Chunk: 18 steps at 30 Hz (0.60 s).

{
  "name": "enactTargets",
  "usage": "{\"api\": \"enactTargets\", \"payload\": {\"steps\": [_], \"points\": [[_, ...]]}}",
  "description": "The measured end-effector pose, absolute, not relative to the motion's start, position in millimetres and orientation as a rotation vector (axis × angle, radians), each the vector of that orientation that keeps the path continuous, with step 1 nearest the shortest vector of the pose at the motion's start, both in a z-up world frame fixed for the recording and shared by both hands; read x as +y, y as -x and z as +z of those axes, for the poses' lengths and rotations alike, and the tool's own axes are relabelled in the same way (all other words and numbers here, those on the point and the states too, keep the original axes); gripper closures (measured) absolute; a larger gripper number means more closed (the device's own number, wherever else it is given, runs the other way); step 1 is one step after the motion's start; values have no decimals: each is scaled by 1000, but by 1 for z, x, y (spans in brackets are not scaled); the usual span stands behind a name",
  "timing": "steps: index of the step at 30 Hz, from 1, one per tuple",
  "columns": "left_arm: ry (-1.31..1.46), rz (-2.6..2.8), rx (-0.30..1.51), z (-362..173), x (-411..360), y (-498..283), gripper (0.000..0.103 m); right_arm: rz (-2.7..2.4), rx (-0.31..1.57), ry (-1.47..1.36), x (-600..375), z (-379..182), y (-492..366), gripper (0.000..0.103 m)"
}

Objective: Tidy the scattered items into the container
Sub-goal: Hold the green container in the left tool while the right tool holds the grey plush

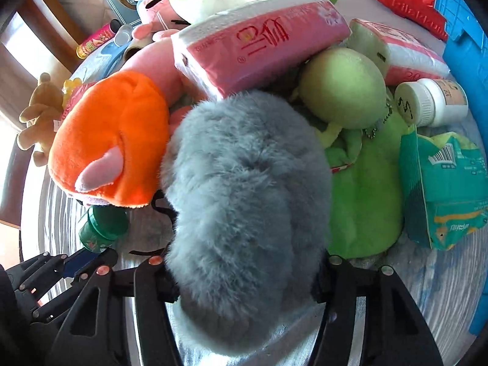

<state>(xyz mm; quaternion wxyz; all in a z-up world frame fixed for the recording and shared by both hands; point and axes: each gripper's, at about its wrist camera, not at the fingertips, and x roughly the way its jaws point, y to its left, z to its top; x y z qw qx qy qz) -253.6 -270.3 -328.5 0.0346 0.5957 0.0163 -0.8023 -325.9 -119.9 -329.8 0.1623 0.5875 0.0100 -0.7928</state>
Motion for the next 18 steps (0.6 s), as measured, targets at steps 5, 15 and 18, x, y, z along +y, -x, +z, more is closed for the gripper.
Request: {"api": "enactTargets", "payload": {"steps": [5, 15, 18], "points": [[-1757, -2549, -18, -303, -265, 240, 36, -2253, 26, -1682, -116, -328, 320, 25], [-1733, -2564, 104, -295, -271, 255, 35, -2258, 43, -1650, -111, -319, 313, 25], [-1771, -2542, 129, -305, -266, 265, 25, -2258, 55, -1668, -113, -325, 314, 25]]}}
